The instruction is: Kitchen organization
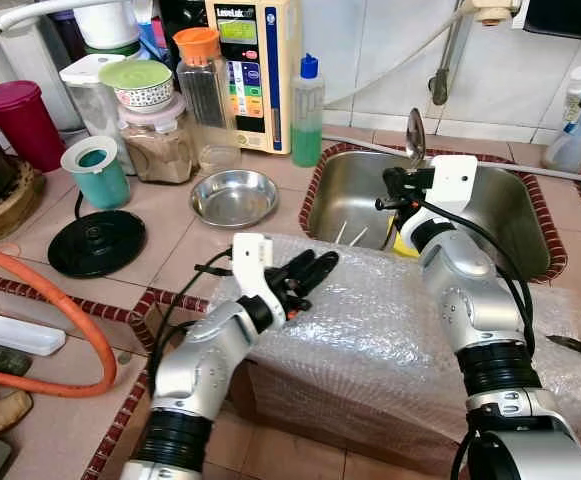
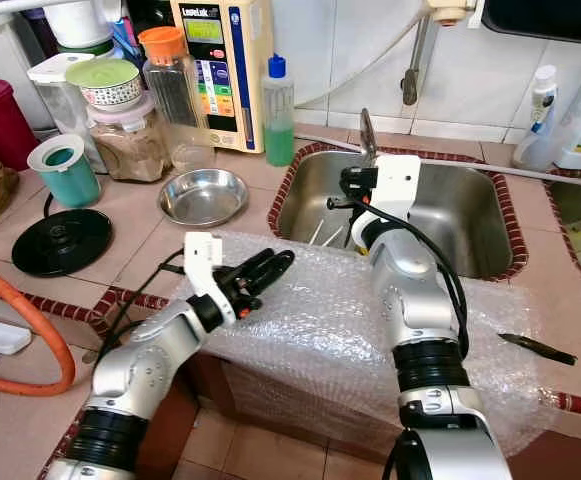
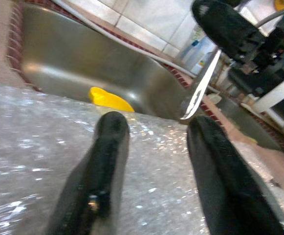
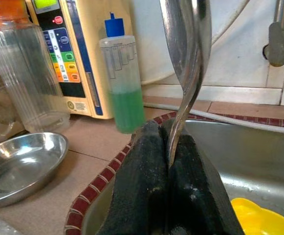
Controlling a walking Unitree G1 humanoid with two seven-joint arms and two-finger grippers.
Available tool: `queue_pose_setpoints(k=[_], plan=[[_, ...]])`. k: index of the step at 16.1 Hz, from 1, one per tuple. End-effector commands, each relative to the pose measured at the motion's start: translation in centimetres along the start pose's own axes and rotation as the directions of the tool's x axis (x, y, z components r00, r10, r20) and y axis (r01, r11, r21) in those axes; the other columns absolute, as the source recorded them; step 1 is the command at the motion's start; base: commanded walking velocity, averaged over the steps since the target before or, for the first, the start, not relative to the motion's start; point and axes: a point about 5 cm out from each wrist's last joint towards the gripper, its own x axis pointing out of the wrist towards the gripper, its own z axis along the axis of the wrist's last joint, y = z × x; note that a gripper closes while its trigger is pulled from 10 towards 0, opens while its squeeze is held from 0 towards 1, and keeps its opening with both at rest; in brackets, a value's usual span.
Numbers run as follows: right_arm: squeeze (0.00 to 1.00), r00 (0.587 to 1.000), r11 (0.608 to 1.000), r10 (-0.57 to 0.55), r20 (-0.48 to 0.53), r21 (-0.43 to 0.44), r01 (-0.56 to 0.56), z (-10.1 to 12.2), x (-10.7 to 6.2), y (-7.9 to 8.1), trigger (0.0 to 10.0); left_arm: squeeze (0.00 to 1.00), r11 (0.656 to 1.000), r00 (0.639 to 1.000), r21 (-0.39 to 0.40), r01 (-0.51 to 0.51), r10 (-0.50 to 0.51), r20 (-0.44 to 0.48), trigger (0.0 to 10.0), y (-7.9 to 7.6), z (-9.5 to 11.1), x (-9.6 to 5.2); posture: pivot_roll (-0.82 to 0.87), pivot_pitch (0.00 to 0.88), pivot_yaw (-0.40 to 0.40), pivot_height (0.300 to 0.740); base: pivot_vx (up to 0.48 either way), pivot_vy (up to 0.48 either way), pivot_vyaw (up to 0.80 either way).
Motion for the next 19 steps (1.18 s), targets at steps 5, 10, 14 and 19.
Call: queue_pose_setpoints(k=[5, 10, 14, 19], plan=[[0.0, 0.999, 1.0, 0.005, 0.035, -0.01, -0.004, 1.0, 0.4, 0.1, 0.0, 1.0, 1.0, 1.0, 0.006, 0.01, -0.01, 0.005, 10.0, -0.2, 0.3, 0.0, -0.03, 0.0, 0.082, 0.74, 0.0, 0.0, 0.0], [0.0, 0.999, 1.0, 0.005, 0.035, -0.01, -0.004, 1.0, 0.4, 0.1, 0.0, 1.0, 1.0, 1.0, 0.006, 0.01, -0.01, 0.005, 10.0, -0.2, 0.3, 0.0, -0.03, 0.0, 0.082, 0.74, 0.0, 0.0, 0.0], [0.0, 0.999, 0.881, -0.014, 0.035, -0.472, 0.029, 0.7, 1.5, -2.3, 0.0, 1.0, 0.977, 0.997, 0.198, -0.073, 0.069, 0.026, 10.0, 0.1, 1.7, -1.2, 0.1, 0.0, 0.057, 0.74, 0.0, 0.0, 0.0], [0.0, 0.996, 0.698, -0.063, 0.069, -0.71, 0.094, 1.5, 1.1, -4.9, 0.0, 1.0, 0.931, 0.987, 0.335, -0.146, 0.115, 0.111, 10.0, -0.1, 4.1, -0.9, 0.1, 0.0, 0.069, 0.74, 0.0, 0.0, 0.0]])
